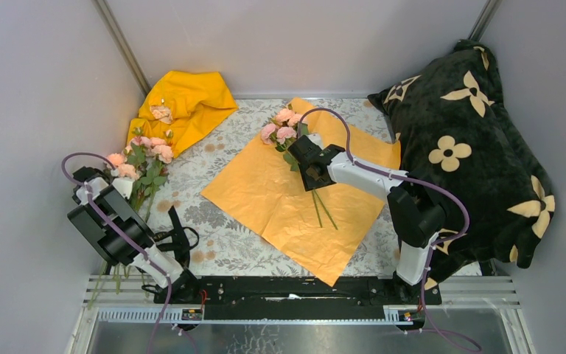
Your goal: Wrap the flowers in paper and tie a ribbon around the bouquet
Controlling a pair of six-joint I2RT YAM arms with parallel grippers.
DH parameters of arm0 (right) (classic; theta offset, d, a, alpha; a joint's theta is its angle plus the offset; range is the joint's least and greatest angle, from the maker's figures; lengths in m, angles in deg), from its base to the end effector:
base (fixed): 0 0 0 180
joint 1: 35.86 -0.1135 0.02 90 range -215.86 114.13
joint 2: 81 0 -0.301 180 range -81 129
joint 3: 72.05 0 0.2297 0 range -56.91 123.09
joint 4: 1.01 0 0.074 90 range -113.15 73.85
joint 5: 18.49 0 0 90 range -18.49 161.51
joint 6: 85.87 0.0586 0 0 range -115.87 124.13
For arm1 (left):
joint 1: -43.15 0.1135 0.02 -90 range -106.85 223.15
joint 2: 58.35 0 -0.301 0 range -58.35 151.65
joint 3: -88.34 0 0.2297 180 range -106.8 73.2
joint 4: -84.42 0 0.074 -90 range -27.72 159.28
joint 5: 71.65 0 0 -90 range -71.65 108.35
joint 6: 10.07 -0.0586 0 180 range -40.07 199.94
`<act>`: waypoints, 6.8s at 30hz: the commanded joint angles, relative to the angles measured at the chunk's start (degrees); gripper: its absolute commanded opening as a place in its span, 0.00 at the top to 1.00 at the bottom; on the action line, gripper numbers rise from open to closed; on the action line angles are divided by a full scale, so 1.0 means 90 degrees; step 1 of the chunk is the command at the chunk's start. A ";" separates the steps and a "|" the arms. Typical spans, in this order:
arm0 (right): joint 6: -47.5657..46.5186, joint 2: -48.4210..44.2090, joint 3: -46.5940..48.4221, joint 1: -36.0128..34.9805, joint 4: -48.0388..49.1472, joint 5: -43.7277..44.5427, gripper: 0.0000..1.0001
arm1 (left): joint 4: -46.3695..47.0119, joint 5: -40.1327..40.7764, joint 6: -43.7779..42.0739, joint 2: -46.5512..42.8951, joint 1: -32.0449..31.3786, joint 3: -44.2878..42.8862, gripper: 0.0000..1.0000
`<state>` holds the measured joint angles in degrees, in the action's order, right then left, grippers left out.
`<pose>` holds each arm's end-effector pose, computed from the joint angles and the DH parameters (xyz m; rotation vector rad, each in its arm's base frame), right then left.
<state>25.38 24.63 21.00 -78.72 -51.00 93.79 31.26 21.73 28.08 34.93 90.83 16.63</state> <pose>0.2968 0.2452 0.2395 -0.3555 2.5122 -0.0947 0.1898 0.2136 0.2017 0.0970 2.9910 0.3633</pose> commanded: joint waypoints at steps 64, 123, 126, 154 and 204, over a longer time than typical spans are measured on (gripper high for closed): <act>-0.0470 -0.1085 -0.0827 -0.0202 0.1129 0.0108 1.00 | -0.0169 -0.0844 0.2989 -0.2914 -0.3701 0.0512 0.03; -0.0634 -0.2166 -0.1508 0.0263 0.0786 -0.1266 0.53 | 0.1174 -0.2620 0.3252 -0.0918 0.0601 0.0261 1.00; -0.0652 -0.2373 -0.1482 0.0262 0.0734 -0.1243 0.53 | 0.0318 -0.4002 0.3334 -0.1442 0.0741 -0.0091 1.00; 0.0740 0.0615 0.2176 -0.2524 0.5568 -0.4216 0.26 | 0.0565 -0.8791 0.6883 -0.4080 -0.2102 -0.0787 1.00; -0.0451 0.0076 0.0494 -0.0825 -0.0408 0.0408 0.49 | 0.0785 -0.1386 0.2211 0.0005 -0.0176 0.0572 0.87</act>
<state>20.64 30.31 25.63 -86.37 -55.14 98.73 34.65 9.42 47.34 33.53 88.09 21.74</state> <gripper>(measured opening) 0.513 0.237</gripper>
